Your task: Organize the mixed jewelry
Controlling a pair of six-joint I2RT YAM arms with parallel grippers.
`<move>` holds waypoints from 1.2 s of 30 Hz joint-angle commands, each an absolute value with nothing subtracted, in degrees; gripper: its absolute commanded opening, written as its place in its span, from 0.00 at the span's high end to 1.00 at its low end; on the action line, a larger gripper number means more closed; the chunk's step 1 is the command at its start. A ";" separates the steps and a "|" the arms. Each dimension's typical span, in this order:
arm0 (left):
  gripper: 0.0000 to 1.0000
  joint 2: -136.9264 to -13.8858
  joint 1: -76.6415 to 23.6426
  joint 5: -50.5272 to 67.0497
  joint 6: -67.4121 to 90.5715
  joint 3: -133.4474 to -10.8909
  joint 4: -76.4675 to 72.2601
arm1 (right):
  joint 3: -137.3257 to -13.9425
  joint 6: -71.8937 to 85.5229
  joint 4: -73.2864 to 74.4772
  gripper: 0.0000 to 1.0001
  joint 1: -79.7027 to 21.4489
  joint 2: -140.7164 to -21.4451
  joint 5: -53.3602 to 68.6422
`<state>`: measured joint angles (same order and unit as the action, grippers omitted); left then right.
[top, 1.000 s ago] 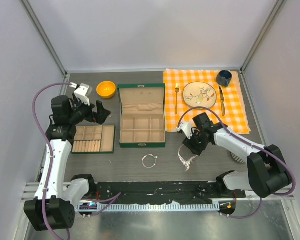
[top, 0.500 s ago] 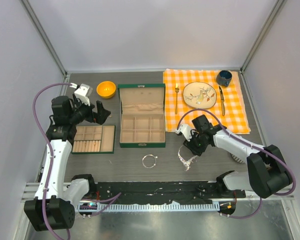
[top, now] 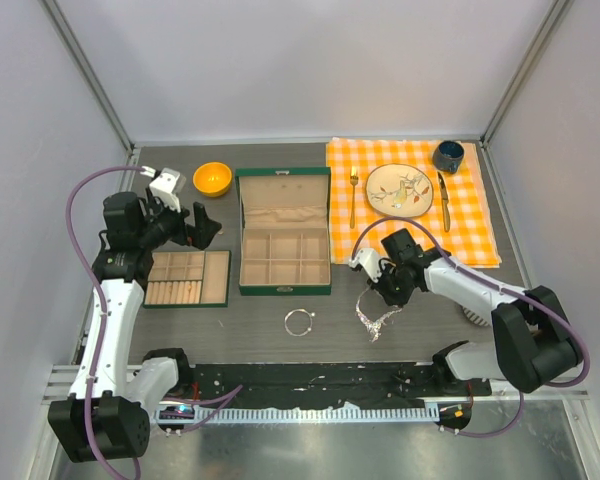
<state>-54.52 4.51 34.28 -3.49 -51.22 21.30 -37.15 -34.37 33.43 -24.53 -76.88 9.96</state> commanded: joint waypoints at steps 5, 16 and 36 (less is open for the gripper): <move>0.00 -54.49 1.42 40.87 -7.55 -52.99 23.99 | -37.26 -36.74 31.99 0.99 -24.08 -77.70 2.11; 0.00 -59.14 -16.51 35.96 -12.13 -55.81 30.32 | -45.78 -35.34 38.93 0.99 -24.08 -74.27 4.22; 0.04 -72.94 -43.59 18.29 -10.12 -50.19 5.04 | -55.10 -29.45 47.37 0.99 -24.08 -69.52 12.65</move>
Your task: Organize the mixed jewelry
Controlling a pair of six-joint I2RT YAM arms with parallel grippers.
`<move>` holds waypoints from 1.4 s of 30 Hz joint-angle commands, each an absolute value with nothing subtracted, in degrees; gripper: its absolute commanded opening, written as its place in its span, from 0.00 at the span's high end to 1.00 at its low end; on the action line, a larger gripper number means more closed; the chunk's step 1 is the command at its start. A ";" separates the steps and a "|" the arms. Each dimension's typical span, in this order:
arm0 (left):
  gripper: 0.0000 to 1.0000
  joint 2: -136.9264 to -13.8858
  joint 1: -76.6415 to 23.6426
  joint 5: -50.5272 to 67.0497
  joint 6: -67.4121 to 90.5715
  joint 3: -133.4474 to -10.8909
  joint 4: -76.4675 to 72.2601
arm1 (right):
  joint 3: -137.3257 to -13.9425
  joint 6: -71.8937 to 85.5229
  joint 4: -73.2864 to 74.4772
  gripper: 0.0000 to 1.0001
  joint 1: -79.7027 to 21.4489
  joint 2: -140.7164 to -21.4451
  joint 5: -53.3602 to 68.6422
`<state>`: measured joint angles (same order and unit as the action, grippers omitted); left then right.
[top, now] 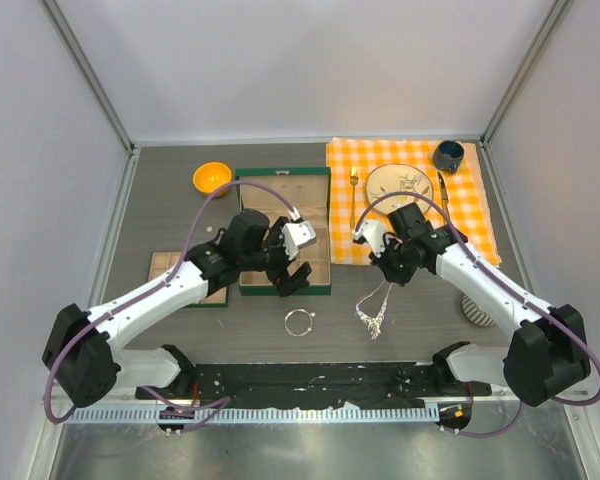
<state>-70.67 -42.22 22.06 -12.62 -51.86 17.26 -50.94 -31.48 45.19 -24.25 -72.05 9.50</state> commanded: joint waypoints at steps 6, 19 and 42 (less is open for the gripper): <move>0.04 -78.04 -48.24 14.68 -7.74 -48.78 -4.21 | -57.04 -27.60 48.60 0.99 -24.08 -68.47 14.15; 0.06 -88.94 -55.11 9.75 -4.49 -50.36 -15.72 | -58.71 -25.23 50.18 0.99 -24.00 -66.80 14.24; 0.03 -96.15 -57.57 15.90 -1.41 -46.67 -32.95 | -59.24 -22.50 50.98 0.99 -24.08 -65.22 14.15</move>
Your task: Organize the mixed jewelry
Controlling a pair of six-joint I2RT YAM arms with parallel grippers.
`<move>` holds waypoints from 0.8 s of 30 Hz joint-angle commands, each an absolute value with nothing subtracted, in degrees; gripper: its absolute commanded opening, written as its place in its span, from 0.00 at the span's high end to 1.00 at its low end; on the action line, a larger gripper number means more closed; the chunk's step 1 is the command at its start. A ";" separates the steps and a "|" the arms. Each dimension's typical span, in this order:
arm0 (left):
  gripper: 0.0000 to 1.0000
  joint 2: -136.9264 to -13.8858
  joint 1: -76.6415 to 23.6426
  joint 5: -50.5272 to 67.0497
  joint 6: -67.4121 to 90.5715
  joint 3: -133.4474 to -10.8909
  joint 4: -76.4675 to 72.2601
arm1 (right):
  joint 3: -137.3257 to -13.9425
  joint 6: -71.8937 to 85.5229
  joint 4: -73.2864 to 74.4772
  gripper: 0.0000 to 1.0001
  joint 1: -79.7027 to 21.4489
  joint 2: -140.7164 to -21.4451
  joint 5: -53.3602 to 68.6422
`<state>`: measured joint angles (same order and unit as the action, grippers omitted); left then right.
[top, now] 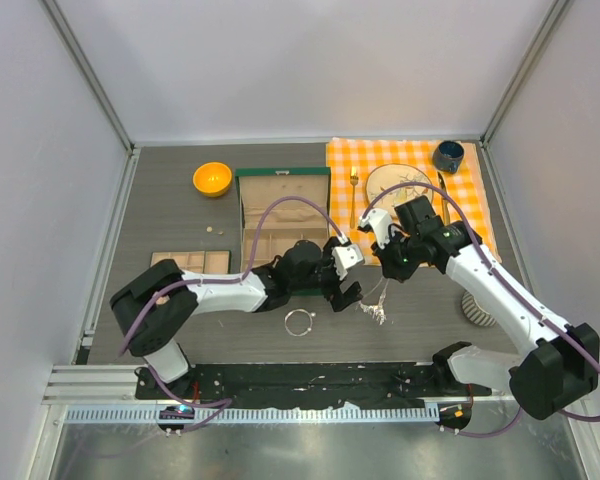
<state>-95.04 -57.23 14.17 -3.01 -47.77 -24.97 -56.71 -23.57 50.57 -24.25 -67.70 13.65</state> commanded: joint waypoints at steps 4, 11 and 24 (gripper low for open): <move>0.04 -98.17 -57.57 17.57 -0.26 -45.88 -36.81 | -59.41 -22.32 51.41 0.99 -24.08 -64.60 13.98; 0.04 -102.56 -57.92 18.72 1.58 -45.35 -42.18 | -58.97 -22.24 51.59 0.99 -24.08 -63.54 14.59; 0.15 -107.84 -57.83 21.88 1.93 -50.53 -38.51 | -59.15 -22.24 51.50 0.99 -24.08 -63.81 15.38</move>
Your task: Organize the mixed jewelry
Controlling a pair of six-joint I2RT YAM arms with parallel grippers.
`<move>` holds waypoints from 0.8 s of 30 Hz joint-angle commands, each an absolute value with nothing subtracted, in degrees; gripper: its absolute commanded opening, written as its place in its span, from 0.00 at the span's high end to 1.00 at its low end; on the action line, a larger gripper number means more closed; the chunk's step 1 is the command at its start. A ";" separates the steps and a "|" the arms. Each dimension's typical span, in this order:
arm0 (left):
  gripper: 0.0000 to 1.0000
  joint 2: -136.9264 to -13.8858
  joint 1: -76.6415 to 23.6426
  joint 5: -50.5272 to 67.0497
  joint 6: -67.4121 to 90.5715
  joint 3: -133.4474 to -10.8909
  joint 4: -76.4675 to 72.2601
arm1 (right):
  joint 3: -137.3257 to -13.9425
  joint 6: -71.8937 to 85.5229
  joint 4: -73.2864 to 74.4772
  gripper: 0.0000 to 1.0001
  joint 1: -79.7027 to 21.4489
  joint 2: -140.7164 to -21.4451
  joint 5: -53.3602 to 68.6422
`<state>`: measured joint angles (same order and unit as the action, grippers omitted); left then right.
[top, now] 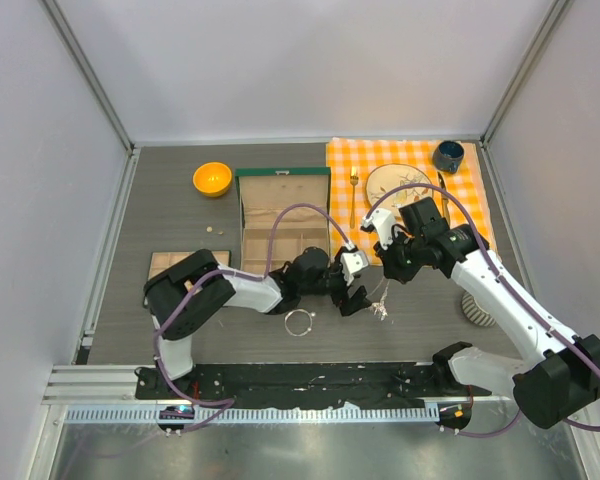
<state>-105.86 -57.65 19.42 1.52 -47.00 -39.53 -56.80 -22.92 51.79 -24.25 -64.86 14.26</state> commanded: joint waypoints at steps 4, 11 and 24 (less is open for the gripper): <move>0.15 -109.51 -57.83 22.24 2.29 -51.85 -37.88 | -59.15 -22.24 51.33 0.99 -24.08 -63.90 15.38; 0.15 -111.18 -57.66 22.32 1.41 -52.82 -37.44 | -58.98 -22.24 51.50 0.99 -24.08 -63.46 15.12; 0.23 -113.29 -55.81 23.55 4.22 -54.40 -39.11 | -58.80 -22.24 51.77 0.99 -24.08 -62.58 14.59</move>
<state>-112.49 -56.84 22.37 2.59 -52.53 -36.62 -56.80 -22.90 51.99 -24.25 -64.25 14.50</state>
